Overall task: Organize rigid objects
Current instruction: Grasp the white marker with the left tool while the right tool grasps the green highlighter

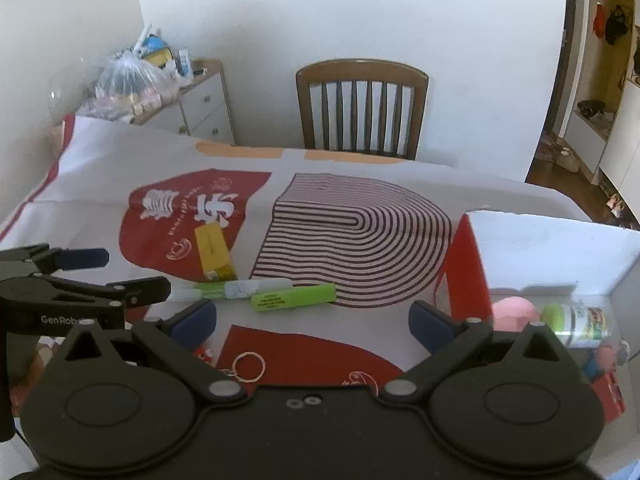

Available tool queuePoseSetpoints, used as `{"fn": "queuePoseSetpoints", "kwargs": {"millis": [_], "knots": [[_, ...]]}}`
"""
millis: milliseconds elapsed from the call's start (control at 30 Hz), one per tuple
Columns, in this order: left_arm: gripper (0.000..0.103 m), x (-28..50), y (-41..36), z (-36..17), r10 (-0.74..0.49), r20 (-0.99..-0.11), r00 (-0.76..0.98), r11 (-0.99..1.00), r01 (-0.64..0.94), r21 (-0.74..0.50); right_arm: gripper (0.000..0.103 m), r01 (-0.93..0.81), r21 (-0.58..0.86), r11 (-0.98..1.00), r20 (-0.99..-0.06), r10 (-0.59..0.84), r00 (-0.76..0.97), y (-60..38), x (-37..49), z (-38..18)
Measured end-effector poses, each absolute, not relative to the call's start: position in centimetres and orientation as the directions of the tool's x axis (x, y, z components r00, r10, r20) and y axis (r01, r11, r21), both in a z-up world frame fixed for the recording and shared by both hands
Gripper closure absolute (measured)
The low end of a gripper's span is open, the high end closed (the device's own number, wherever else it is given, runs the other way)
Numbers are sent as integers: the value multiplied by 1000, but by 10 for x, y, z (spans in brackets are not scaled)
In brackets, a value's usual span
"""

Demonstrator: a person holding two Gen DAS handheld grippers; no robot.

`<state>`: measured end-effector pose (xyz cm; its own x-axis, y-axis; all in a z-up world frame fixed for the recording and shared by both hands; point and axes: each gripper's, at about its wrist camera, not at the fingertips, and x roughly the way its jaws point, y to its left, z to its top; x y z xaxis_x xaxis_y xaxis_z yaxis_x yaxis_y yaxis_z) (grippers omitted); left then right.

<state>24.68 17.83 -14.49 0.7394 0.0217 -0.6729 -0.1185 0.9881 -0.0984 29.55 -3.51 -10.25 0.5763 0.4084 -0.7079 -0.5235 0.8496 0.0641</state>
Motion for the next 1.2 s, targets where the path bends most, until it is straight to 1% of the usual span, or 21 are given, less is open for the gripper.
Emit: {"fn": "queuePoseSetpoints", "kwargs": {"millis": [233, 367, 600, 767, 833, 900, 1033, 1133, 1167, 1200], "knots": [[3, 271, 176, -173, 19, -690, 724, 996, -73, -49, 1, -511, 51, 858, -732, 380, 566, -22, 317, -125], [3, 279, 176, -187, 3, -702, 712, 998, -47, -44, 3, -526, 57, 849, -747, 386, 541, -15, 326, -136], [4, 289, 175, -200, 10, -695, 718, 1000, -21, -7, 6, -537, 53, 842, -764, 380, 522, -3, 340, -151], [4, 292, 173, -205, -16, -692, 722, 999, 34, 13, 6, -580, 45, 813, -777, 393, 491, 6, 345, -157], [8, 292, 172, -208, -20, -693, 721, 998, 51, 25, 6, -594, 41, 804, -783, 395, 481, 8, 347, -160], [15, 293, 172, -209, -22, -696, 718, 998, 57, 26, 6, -604, 28, 796, -786, 391, 479, 12, 348, -163], [16, 294, 172, -211, -30, -687, 726, 997, 73, 33, 8, -613, 11, 790, -794, 379, 475, 16, 350, -169], [27, 294, 171, -210, -56, -682, 729, 995, 100, 25, 8, -614, 12, 789, -796, 379, 472, 18, 352, -172], [33, 294, 169, -210, -62, -680, 731, 993, 111, 28, 8, -618, 12, 786, -796, 381, 470, 20, 352, -173], [37, 293, 169, -210, -66, -678, 732, 993, 118, 30, 8, -622, 16, 783, -796, 387, 466, 20, 353, -173]]}}
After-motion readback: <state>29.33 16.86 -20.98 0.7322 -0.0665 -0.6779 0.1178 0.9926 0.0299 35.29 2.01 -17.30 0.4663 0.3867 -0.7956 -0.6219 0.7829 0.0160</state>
